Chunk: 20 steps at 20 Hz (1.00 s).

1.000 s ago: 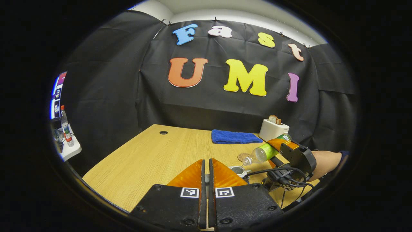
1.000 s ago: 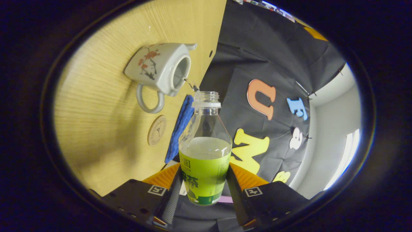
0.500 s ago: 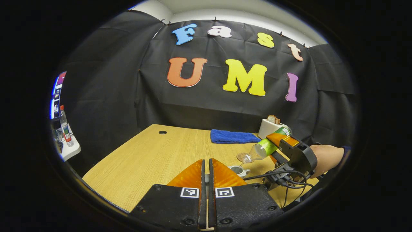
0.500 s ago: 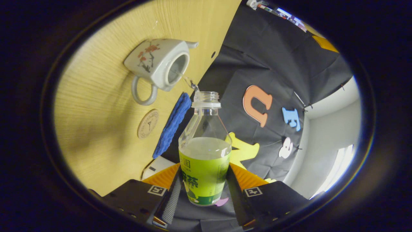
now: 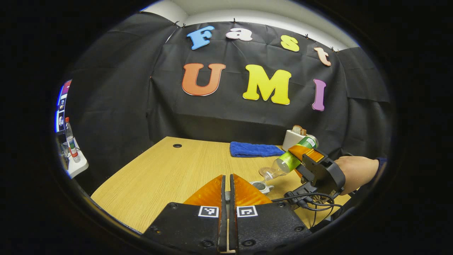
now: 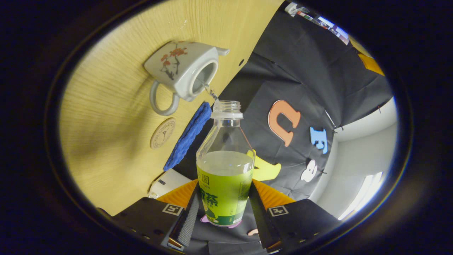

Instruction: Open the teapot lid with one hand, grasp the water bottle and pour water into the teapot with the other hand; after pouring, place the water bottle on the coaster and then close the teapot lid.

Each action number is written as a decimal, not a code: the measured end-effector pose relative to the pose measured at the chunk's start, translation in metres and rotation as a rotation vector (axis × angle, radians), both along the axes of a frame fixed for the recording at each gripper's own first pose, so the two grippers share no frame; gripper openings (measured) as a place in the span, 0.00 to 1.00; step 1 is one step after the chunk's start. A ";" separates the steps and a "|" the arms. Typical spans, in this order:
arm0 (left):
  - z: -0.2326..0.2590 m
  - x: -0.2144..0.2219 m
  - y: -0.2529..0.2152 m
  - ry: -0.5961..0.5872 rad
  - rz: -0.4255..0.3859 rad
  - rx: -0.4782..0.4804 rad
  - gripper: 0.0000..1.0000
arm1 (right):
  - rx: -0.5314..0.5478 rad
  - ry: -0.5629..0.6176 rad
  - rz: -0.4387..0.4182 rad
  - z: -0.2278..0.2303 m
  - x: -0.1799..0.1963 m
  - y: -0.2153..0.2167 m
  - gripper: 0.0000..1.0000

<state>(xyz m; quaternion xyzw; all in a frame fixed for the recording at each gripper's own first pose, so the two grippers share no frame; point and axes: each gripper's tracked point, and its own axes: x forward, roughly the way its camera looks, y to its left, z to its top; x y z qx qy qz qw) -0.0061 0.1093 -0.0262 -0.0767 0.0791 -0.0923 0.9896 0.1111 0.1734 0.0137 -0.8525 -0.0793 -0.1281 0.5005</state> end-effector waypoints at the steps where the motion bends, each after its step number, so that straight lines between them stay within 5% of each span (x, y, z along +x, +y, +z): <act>1: 0.000 0.000 0.001 0.000 0.001 0.003 0.05 | -0.004 -0.003 0.001 0.001 0.000 0.000 0.74; 20: -0.003 -0.001 0.004 0.009 0.001 -0.001 0.05 | -0.126 -0.066 0.019 0.021 -0.009 0.016 0.74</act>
